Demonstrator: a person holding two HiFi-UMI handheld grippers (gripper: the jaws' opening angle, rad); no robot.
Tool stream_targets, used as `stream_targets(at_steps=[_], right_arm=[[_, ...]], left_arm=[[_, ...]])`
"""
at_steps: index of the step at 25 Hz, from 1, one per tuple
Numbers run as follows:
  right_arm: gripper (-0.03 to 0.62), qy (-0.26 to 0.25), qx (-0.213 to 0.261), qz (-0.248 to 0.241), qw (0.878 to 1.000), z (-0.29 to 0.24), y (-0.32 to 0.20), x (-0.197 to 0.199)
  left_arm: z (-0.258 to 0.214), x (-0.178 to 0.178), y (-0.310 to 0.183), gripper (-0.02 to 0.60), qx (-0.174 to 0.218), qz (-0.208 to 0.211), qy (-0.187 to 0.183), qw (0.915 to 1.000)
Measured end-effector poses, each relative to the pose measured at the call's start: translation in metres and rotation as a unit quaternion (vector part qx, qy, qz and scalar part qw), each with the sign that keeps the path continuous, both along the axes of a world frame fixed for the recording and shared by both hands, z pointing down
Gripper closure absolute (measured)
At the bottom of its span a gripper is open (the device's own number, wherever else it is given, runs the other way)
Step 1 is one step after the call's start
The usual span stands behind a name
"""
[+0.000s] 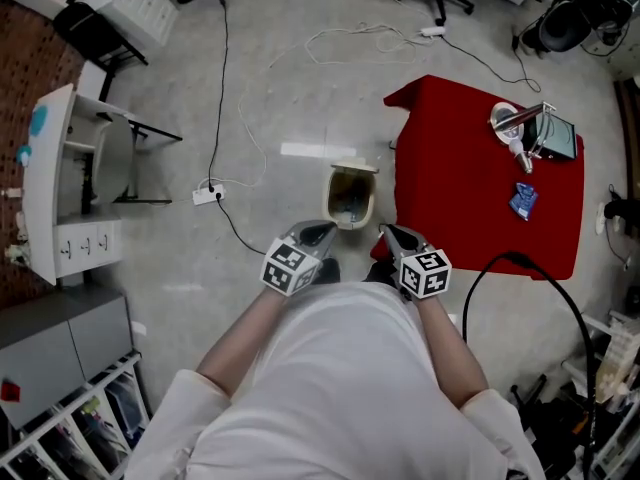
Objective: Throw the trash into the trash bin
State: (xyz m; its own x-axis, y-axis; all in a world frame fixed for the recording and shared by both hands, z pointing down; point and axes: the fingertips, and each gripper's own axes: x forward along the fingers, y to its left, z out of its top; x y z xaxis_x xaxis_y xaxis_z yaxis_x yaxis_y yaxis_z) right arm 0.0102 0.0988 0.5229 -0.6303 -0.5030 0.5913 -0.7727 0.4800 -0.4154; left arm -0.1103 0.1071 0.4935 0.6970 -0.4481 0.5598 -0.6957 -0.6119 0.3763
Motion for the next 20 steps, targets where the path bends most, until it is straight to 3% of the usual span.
stream_targets(at_steps=[13, 20], right_arm=[[0.592, -0.004, -0.006, 0.023, 1.0, -0.003, 0.007, 0.018], [0.592, -0.001, -0.009, 0.054, 0.999, 0.003, 0.005, 0.069]], left_arm=[[0.0, 0.025, 0.0, 0.577, -0.008, 0.034, -0.002, 0.9994], [0.004, 0.075, -0.002, 0.578, -0.012, 0.058, -0.002, 0.9983]])
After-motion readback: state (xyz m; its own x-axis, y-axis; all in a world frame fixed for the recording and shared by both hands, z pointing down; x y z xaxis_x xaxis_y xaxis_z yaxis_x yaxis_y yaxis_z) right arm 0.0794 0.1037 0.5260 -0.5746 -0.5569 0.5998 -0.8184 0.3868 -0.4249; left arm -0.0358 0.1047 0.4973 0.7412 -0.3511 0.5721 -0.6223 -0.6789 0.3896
